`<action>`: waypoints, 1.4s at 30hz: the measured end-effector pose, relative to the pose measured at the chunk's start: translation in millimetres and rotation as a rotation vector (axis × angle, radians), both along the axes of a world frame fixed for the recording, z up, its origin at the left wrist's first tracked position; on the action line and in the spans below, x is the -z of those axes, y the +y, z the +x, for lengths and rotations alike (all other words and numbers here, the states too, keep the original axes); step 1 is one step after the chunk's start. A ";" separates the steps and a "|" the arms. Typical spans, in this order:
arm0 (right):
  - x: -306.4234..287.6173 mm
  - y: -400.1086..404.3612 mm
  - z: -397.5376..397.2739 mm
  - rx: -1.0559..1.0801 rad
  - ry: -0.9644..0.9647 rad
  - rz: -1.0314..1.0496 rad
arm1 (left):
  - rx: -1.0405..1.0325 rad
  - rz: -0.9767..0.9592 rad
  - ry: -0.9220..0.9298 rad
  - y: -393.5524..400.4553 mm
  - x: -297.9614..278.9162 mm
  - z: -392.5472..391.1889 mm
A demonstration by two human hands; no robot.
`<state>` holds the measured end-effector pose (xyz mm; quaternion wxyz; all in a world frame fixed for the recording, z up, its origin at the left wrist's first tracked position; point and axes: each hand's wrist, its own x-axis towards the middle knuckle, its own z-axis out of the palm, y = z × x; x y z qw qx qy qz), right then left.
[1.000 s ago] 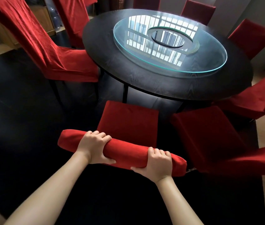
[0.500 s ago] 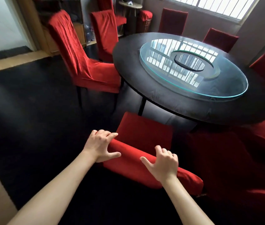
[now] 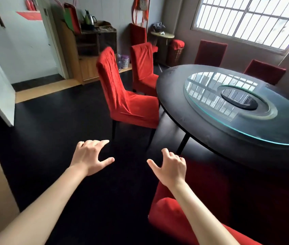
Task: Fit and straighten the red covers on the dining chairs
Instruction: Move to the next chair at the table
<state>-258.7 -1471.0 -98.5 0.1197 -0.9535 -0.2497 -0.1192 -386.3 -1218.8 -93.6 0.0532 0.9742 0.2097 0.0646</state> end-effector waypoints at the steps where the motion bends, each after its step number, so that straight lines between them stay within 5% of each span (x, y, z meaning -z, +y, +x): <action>1: -1.5 20.3 4.2 0.001 -0.006 0.018 | -0.004 0.003 -0.008 22.5 -1.9 3.1; 11: -3.0 169.7 61.3 0.007 0.003 0.006 | -0.003 0.025 -0.046 172.8 -13.8 77.5; 25: -13.2 332.8 242.3 0.093 0.023 -0.085 | 0.137 0.062 -0.091 320.0 -34.5 266.1; 42: -22.2 371.5 227.2 0.360 0.021 -0.096 | 0.451 -0.010 -0.153 374.6 -48.0 330.7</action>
